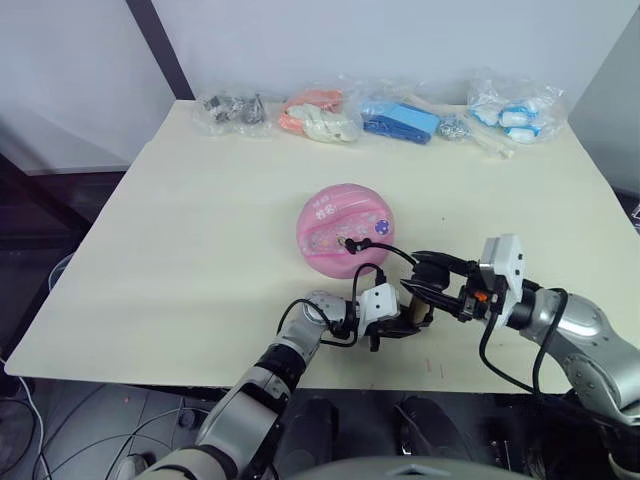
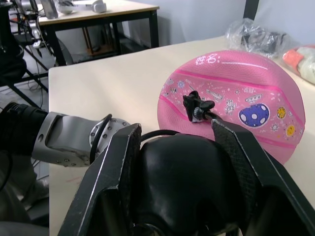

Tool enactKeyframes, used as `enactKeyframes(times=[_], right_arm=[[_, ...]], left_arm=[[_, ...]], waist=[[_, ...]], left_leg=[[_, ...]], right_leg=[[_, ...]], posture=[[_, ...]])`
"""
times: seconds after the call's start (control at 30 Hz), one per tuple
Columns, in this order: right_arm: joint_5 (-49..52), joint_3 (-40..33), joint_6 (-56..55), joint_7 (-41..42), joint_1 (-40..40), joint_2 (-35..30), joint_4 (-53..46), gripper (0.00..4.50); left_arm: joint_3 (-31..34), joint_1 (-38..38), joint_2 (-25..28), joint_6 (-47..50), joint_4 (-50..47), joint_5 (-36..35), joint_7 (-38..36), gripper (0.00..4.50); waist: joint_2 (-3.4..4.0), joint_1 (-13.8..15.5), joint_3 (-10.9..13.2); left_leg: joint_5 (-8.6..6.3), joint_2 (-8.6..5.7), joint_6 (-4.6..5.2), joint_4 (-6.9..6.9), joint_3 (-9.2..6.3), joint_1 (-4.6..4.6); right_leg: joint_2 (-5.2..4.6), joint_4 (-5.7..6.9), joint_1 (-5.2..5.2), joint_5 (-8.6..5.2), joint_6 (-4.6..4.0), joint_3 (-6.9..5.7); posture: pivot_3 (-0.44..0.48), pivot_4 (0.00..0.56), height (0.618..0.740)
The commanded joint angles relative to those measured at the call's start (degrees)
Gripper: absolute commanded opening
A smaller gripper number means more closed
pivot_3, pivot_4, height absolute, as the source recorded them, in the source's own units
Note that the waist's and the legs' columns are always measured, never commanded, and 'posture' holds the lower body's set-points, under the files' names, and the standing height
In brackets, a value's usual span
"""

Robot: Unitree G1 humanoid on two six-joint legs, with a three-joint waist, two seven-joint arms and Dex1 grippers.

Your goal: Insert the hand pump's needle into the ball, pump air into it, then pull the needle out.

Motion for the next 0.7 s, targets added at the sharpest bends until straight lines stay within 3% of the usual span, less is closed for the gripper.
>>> enactKeyframes(times=[0.03, 0.23, 0.7], right_arm=[[-2.5, 3.6, 1.1, 1.5, 2.0, 0.0, 2.8, 1.85], [3.5, -3.2, 5.2, 0.8, -2.4, -2.0, -1.9, 1.85], [26.0, -20.5, 19.3, -0.5, -15.3, -15.6, -7.4, 1.85]], left_arm=[[-1.2, 1.4, 0.3, 1.3, 1.8, 1.2, -0.2, 1.01], [-1.1, 1.1, 0.2, 1.2, 2.2, 1.3, -0.1, 1.01], [-1.1, 1.3, 0.1, 0.7, 2.7, 1.4, -0.1, 1.01]], waist=[[-0.01, 0.0, 0.0], [-0.01, 0.0, 0.0], [0.08, 0.3, 0.1]], left_leg=[[0.0, 0.0, 0.0, 0.0, 0.0, 0.0], [0.0, 0.0, 0.0, 0.0, 0.0, -0.01], [0.0, -0.04, 0.0, 0.01, -0.02, -0.17]], right_leg=[[0.0, 0.0, 0.0, 0.0, 0.0, 0.0], [-0.01, 0.0, 0.0, 0.01, -0.02, 0.0], [-0.06, -0.05, -0.07, 0.12, -0.19, -0.04]], posture=[[0.0, 0.15, 0.736], [0.0, 0.15, 0.736], [0.0, 0.15, 0.736]])
